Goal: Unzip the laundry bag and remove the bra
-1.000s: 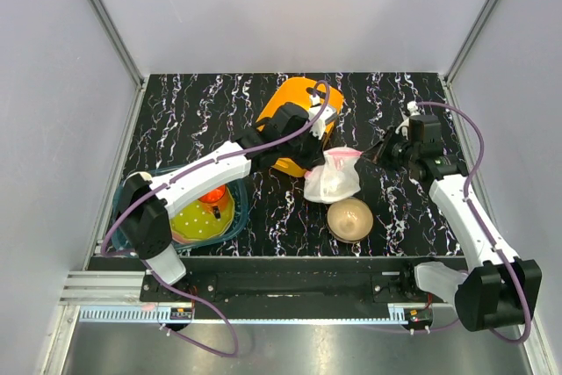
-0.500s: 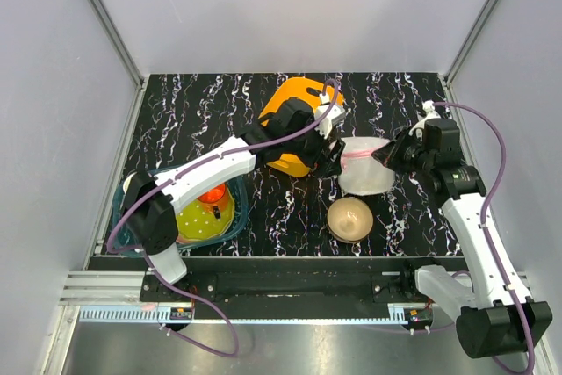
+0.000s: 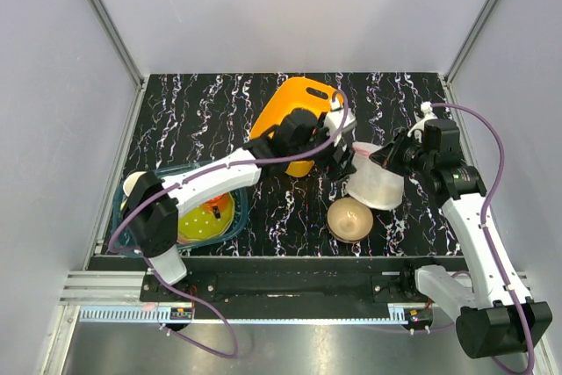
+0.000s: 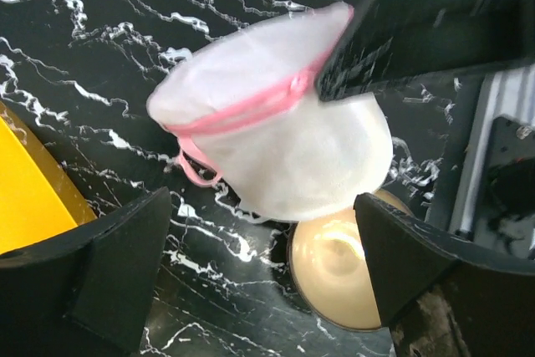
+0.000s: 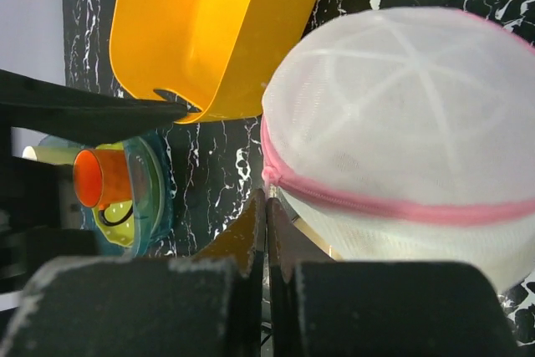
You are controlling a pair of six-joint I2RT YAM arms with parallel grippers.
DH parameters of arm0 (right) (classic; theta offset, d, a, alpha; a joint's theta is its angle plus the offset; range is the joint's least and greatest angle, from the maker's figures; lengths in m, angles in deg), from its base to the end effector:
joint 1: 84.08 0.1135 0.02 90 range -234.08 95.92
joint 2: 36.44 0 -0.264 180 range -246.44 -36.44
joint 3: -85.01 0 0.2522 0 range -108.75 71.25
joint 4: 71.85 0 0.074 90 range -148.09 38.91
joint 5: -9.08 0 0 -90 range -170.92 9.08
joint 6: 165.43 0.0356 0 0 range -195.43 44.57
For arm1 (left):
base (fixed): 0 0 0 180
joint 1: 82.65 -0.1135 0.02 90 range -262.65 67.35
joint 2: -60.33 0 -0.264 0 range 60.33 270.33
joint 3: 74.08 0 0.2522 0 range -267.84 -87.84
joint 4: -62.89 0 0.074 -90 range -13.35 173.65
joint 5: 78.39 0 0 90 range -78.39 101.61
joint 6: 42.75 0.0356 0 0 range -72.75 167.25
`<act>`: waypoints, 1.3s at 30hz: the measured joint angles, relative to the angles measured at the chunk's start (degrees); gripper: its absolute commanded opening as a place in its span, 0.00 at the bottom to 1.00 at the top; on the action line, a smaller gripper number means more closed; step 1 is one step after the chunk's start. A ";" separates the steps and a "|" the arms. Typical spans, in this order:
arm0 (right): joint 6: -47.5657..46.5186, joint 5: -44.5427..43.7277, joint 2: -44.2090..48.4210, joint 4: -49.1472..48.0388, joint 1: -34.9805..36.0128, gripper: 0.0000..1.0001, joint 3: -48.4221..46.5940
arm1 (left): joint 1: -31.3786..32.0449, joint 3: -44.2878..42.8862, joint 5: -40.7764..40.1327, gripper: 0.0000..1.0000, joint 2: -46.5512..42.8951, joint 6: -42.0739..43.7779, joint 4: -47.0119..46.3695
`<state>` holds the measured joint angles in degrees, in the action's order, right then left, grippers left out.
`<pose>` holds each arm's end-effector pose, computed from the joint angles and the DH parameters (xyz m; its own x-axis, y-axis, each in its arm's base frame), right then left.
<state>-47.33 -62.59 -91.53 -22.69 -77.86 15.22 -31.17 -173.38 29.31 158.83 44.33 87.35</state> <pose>0.1993 0.0330 0.3330 -0.6661 0.3772 -0.6435 -0.0532 0.8365 0.5453 0.2469 -0.3276 0.3348 -0.2964 0.2944 -0.9085 0.9049 0.3909 -0.1685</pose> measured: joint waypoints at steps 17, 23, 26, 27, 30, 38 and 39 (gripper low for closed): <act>0.66 3.85 -0.20 -0.37 0.00 0.00 0.00 | -0.09 21.29 1.57 0.79 -4.66 15.56 -34.88; 0.85 4.42 -0.59 -0.46 0.00 0.00 0.00 | -0.09 22.16 1.90 0.85 -5.53 17.35 -37.83; 0.90 4.94 -0.63 -0.50 0.00 0.00 0.00 | 0.04 20.55 3.21 0.85 -4.61 18.01 -36.61; 0.90 4.96 -0.63 -0.52 0.00 0.00 0.00 | 0.26 19.63 3.39 0.85 -4.00 18.27 -36.20; 0.90 5.05 -0.68 -0.57 0.00 0.00 0.00 | 1.31 18.14 3.50 0.82 -2.34 19.34 -35.52; 0.90 5.20 -1.07 -0.76 0.00 0.00 0.00 | 3.56 15.41 3.15 0.25 2.08 21.53 -30.84; 0.90 5.18 -1.07 -0.79 0.00 0.00 0.00 | 3.58 15.37 2.95 0.13 2.12 21.73 -30.16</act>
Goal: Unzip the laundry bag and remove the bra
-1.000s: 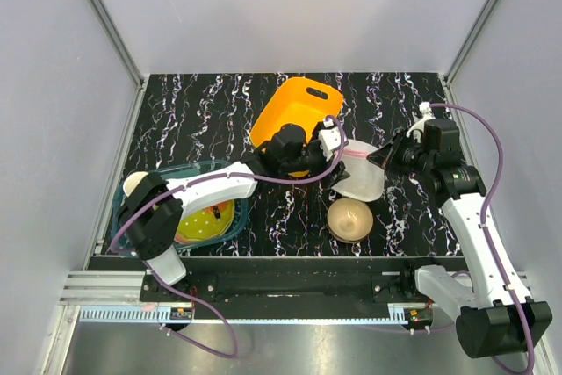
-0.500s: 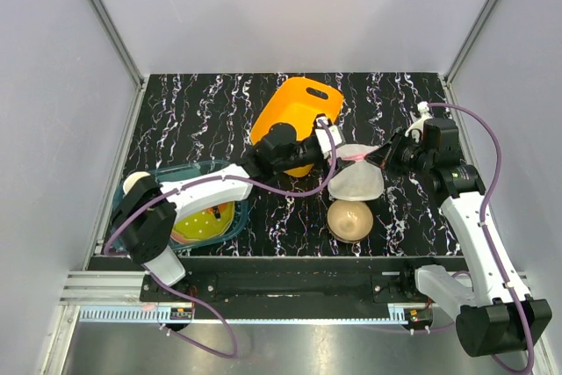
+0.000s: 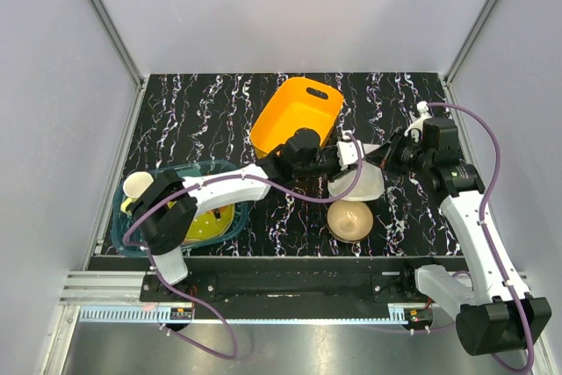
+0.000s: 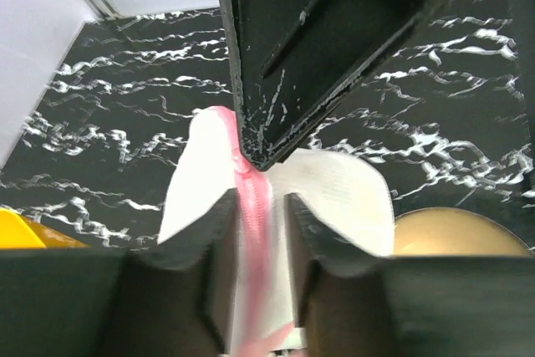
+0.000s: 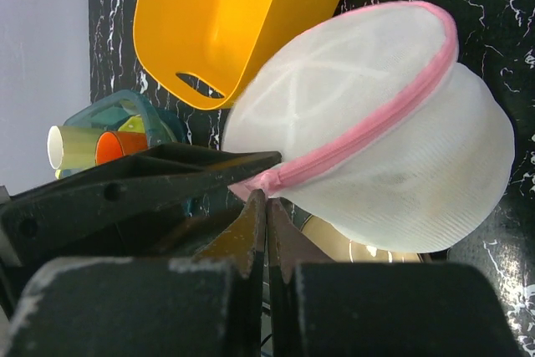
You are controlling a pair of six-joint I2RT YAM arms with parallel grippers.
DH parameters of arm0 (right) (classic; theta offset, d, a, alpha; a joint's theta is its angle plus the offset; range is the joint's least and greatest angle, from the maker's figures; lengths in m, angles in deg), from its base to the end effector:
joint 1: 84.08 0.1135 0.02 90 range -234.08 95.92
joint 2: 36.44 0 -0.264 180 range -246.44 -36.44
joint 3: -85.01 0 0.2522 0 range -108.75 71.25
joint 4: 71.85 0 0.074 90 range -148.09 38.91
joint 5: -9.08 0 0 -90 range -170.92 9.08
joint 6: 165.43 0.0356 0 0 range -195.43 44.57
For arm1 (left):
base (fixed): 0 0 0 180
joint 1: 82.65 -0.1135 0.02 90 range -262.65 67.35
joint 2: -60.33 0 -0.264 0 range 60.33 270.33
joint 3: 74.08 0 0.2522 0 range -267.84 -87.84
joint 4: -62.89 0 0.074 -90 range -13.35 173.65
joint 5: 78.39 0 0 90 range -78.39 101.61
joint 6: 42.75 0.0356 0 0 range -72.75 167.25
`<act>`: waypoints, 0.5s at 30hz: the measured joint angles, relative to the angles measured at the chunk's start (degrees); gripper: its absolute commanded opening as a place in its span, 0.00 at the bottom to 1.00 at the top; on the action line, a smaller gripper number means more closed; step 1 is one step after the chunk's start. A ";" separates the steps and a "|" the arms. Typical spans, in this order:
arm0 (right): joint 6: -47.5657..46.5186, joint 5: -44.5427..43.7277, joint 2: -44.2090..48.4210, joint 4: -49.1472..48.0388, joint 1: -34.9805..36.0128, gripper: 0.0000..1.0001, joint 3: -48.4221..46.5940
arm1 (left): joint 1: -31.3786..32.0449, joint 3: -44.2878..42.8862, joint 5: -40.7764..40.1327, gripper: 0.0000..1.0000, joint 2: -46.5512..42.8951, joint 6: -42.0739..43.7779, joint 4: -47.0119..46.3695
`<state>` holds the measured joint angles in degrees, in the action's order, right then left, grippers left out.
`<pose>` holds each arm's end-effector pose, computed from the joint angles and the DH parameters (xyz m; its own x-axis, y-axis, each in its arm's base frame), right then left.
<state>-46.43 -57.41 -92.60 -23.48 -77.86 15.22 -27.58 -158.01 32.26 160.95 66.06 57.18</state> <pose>0.2030 0.0364 0.3314 -0.7016 0.3707 -0.6085 -0.0973 0.7962 0.5972 0.2277 -0.3479 0.2801 0.2080 0.2291 -0.9509 0.9490 0.1881 0.2529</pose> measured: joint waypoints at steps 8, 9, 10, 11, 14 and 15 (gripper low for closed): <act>-0.90 -2.62 -0.79 0.39 -1.22 0.00 0.00 | -0.28 0.15 -1.97 0.00 -0.39 1.73 0.98; -1.03 -2.91 -1.25 0.35 -2.16 0.00 0.00 | -0.35 0.94 -2.10 0.00 -1.05 1.81 0.96; -1.14 -3.08 -1.73 0.31 -3.04 0.00 0.00 | -0.39 1.79 -2.19 0.00 -1.86 1.90 0.94; -1.14 -3.15 -2.47 0.13 -4.31 0.00 0.00 | -0.52 2.97 -2.25 0.00 -2.99 1.92 0.85; -0.22 -2.56 -4.15 -2.51 -7.93 0.00 0.72 | -1.57 6.21 -1.70 0.00 -6.99 1.51 0.31; 0.20 -2.34 -4.57 -3.76 -9.07 0.00 1.25 | -2.05 6.99 -1.49 0.00 -8.33 1.22 0.04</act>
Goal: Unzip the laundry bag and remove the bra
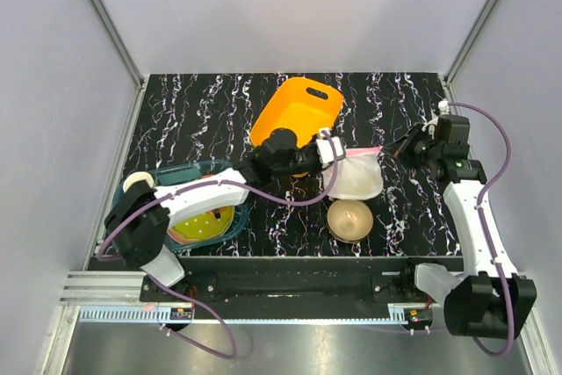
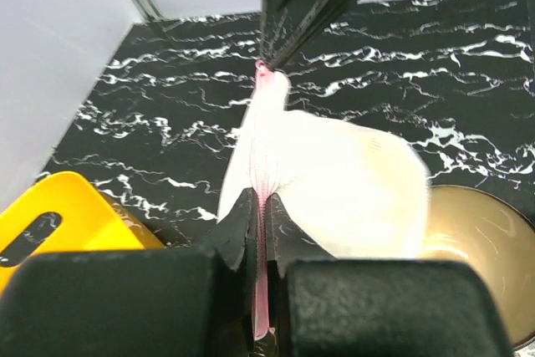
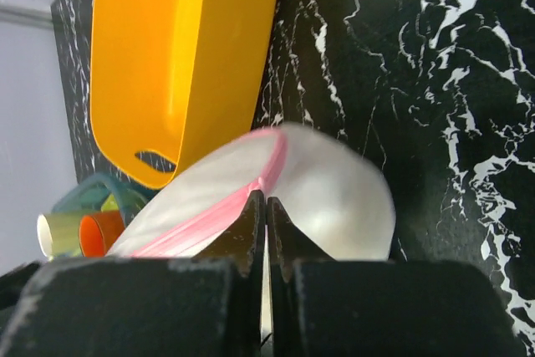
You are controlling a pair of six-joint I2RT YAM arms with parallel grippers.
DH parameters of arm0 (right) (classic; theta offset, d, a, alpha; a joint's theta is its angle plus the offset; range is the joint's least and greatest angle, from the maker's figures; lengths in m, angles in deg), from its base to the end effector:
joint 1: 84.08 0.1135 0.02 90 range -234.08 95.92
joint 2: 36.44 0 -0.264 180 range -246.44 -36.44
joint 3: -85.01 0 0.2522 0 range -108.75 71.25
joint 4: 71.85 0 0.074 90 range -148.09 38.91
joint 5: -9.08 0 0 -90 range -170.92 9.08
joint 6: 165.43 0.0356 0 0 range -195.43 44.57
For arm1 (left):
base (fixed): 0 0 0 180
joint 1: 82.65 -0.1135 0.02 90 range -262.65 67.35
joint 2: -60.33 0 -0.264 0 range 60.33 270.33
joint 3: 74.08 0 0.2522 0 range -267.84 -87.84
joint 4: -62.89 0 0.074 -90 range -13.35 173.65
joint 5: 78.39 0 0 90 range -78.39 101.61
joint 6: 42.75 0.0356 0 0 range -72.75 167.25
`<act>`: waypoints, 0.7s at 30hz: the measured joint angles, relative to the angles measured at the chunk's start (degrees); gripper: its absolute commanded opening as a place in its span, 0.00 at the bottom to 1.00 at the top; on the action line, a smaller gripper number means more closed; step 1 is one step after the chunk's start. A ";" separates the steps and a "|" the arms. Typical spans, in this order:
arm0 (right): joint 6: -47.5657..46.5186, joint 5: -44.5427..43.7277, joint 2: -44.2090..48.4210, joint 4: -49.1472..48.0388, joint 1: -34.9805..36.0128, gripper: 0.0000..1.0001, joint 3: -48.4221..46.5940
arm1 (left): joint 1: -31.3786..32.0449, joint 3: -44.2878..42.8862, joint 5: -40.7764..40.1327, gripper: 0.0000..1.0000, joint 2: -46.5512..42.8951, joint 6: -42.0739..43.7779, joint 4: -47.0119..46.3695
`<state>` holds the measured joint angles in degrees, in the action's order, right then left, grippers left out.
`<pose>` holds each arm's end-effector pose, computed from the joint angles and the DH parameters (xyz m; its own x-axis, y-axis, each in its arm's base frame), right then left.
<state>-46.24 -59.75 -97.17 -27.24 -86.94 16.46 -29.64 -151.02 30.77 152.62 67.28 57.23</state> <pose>0.2270 0.0015 0.3139 -0.6404 0.4874 -0.5937 0.0802 0.8111 0.5794 0.2192 -0.3104 0.2924 0.2299 0.2325 -0.9450 0.9264 0.2451 0.2857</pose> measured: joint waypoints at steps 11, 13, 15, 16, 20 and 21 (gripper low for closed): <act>7.13 5.29 -3.69 -11.32 -4.98 0.00 3.93 | -1.90 3.61 2.99 0.90 -3.69 -3.82 -3.41; 7.17 4.96 -1.75 -11.41 -5.44 0.00 3.93 | -1.92 2.34 3.41 0.99 -2.60 -5.27 -3.15; 7.17 4.81 0.48 -11.10 -5.57 0.00 3.93 | -1.97 0.59 3.67 0.99 -1.25 -5.66 -2.71; 7.15 4.72 1.70 -10.88 -5.60 0.00 3.93 | -2.01 -0.50 3.80 0.99 -0.55 -6.05 -2.14; 6.91 3.52 6.05 -8.44 -5.62 0.00 3.96 | -2.05 -4.02 4.72 0.98 0.50 -6.80 0.15; 6.80 3.37 6.82 -7.78 -5.62 0.00 3.96 | -2.03 -4.68 5.07 0.97 0.59 -7.02 0.44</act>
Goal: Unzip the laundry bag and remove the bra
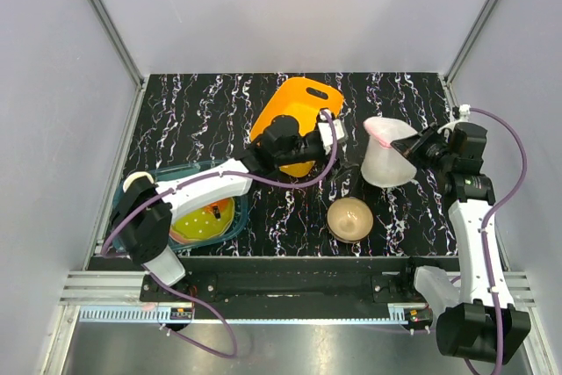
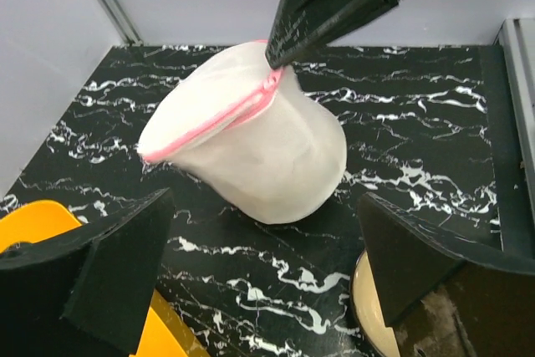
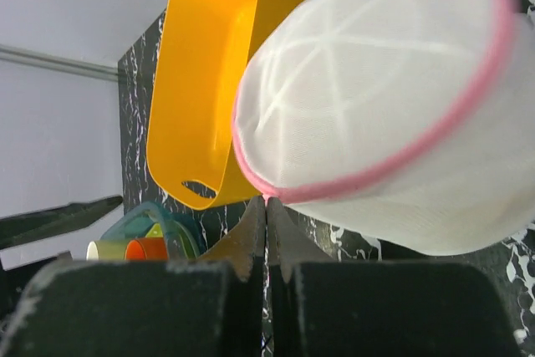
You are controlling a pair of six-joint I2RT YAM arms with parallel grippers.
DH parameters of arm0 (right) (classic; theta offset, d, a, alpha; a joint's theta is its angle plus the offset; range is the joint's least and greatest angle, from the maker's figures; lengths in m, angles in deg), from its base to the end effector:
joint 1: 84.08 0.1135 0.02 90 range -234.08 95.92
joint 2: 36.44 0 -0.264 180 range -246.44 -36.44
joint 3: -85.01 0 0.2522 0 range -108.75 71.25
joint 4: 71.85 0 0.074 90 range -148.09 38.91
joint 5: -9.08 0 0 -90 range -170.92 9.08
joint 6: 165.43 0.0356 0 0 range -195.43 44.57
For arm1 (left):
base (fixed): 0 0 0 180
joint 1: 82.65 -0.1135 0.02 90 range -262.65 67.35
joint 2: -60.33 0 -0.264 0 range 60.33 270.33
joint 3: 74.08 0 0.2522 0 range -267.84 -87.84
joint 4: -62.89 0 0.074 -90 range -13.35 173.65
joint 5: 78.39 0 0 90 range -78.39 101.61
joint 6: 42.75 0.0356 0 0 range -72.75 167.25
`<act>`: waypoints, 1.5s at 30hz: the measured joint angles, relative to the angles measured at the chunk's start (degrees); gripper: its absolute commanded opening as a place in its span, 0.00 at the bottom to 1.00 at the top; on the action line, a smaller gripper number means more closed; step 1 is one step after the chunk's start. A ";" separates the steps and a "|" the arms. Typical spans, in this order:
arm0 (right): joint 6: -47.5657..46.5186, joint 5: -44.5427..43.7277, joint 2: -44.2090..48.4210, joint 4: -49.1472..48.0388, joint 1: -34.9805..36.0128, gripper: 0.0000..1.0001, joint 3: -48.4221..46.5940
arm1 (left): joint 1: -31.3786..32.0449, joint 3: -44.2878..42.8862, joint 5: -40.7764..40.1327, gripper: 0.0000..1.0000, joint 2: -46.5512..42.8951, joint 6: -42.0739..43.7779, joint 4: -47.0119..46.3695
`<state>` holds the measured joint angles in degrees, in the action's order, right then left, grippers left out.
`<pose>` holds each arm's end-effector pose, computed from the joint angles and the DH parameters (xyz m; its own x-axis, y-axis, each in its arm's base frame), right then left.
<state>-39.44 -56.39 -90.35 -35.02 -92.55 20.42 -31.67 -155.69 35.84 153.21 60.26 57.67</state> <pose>0.2077 -0.0160 0.3267 -0.4906 0.6136 -0.6188 0.0663 0.7343 0.6755 0.2320 -0.3095 0.3167 0.1527 0.1377 -0.9786 0.9556 0.2320 0.1817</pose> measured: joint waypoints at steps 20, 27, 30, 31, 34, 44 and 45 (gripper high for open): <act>-1.22 0.70 1.38 4.20 -0.07 0.00 0.00 | 3.82 -7.15 -0.63 0.91 6.38 3.93 2.75; -2.23 2.19 1.36 4.39 -0.07 0.00 0.00 | 3.82 -8.04 -0.72 0.90 6.51 8.15 3.58; -2.75 2.78 0.87 4.59 -0.07 0.00 0.26 | 3.72 -9.20 -0.74 0.91 6.60 9.81 4.37; -2.78 3.19 0.57 4.39 -0.07 0.00 0.72 | 3.58 -9.51 -0.72 0.93 6.60 10.23 4.52; -2.73 3.93 -0.26 3.39 -0.07 0.00 3.54 | 3.30 -10.45 -0.42 0.97 6.62 11.45 5.88; -2.75 3.54 -0.31 3.50 -0.07 0.00 9.46 | 1.49 -14.43 6.62 0.98 11.32 17.97 10.62; -2.75 3.50 0.17 3.69 -0.07 0.00 9.53 | 1.01 -15.26 7.74 0.98 12.22 18.86 11.32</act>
<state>-42.19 -52.89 -90.17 -31.32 -92.62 29.95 -30.66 -170.95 43.58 165.43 79.13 68.99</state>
